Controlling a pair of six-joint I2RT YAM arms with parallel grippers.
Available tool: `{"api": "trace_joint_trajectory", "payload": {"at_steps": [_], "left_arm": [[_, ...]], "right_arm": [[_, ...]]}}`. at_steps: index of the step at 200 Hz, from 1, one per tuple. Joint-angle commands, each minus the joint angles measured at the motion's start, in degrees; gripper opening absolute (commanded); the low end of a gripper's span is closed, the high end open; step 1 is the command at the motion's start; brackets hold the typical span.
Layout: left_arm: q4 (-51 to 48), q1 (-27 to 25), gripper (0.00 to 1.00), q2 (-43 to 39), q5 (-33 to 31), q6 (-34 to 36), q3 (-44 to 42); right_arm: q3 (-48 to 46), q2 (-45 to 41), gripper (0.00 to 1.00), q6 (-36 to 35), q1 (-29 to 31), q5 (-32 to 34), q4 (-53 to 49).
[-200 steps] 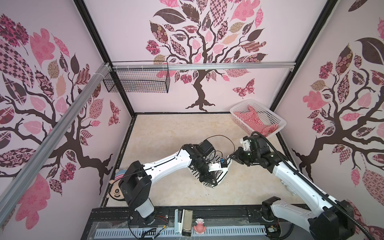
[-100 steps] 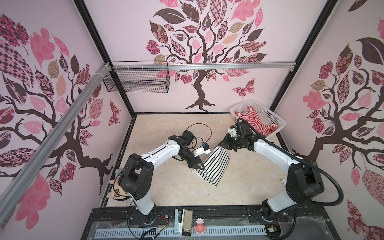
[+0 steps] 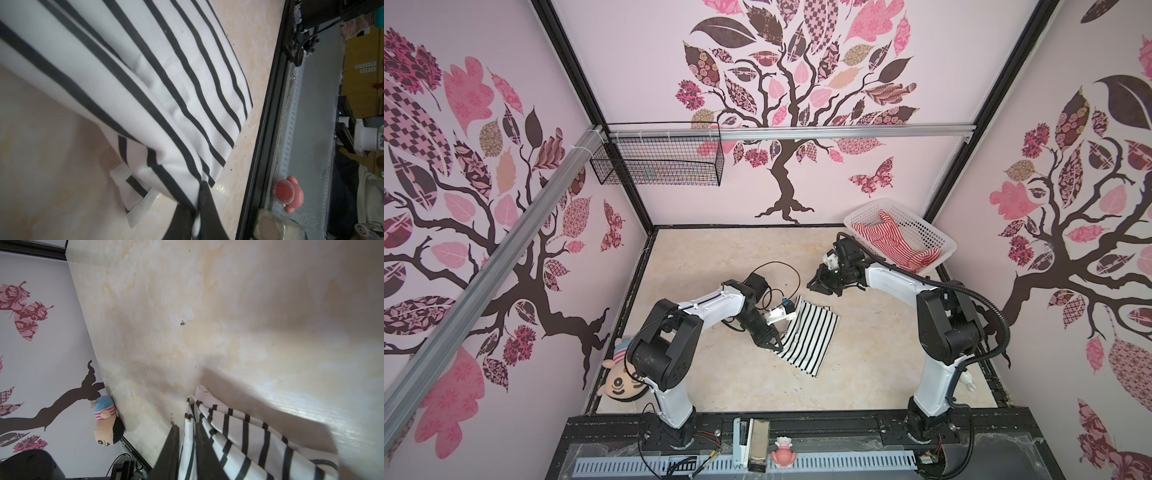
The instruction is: Fold and stack the tank tops
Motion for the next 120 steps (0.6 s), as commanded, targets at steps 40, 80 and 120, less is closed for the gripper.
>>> {"api": "trace_joint_trajectory", "payload": {"at_steps": [40, 80, 120], "left_arm": [[5.58, 3.19, 0.31, -3.25, -16.3, -8.73, -1.87], [7.19, 3.12, 0.32, -9.48, -15.84, -10.03, -3.26], [3.24, -1.31, 0.31, -7.84, -9.58, -7.37, -1.25]], "right_arm": [[-1.71, -5.42, 0.3, -2.08, 4.7, 4.79, -1.83], [-5.82, -6.37, 0.15, -1.27, 6.08, 5.08, 0.44], [-4.36, -2.0, 0.11, -0.65, 6.44, 3.81, 1.6]]}}
